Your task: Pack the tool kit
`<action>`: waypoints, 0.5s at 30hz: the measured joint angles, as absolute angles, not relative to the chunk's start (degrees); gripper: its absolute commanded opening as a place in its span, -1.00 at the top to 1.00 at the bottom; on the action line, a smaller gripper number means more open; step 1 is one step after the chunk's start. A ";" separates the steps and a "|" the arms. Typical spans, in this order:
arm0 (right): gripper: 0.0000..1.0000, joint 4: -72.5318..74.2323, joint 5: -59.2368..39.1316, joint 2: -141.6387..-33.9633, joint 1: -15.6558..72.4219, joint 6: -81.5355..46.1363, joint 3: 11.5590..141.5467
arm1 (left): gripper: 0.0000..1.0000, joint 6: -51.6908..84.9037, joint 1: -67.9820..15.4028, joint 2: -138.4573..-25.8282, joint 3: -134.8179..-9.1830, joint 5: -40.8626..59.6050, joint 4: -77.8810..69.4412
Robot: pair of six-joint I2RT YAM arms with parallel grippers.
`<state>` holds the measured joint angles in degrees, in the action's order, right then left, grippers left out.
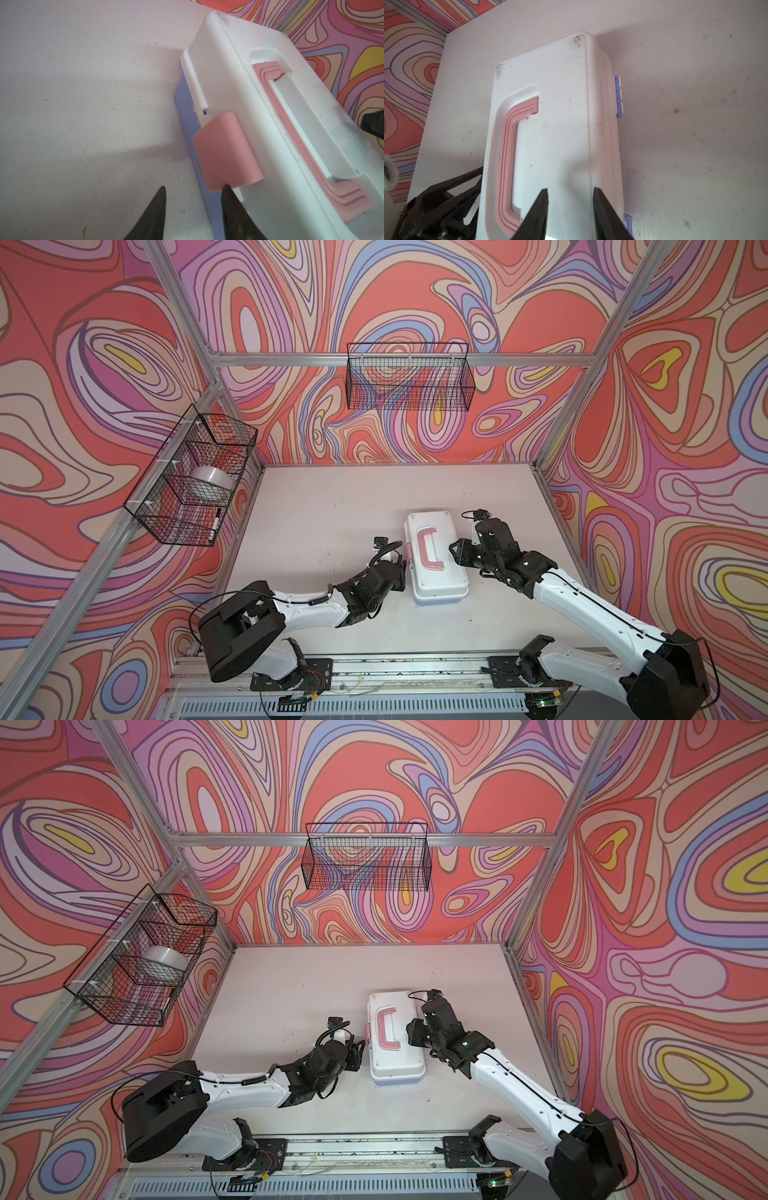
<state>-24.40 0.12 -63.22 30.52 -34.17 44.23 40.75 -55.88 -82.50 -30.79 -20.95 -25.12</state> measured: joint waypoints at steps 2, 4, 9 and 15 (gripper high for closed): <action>0.24 -24.32 0.12 -63.22 30.52 -34.17 44.23 | 0.13 40.75 -55.88 -82.50 -30.76 -20.91 -25.19; 0.24 -24.25 0.12 -63.22 30.52 -34.17 44.23 | 0.13 40.73 -55.88 -82.50 -30.76 -20.75 -25.47; 0.25 -24.18 0.12 -63.22 30.52 -34.17 44.21 | 0.15 40.69 -55.88 -82.50 -30.76 -20.29 -25.89; 0.25 -23.99 0.12 -63.22 30.52 -34.20 43.79 | 0.14 40.71 -55.88 -82.52 -30.76 -19.42 -26.74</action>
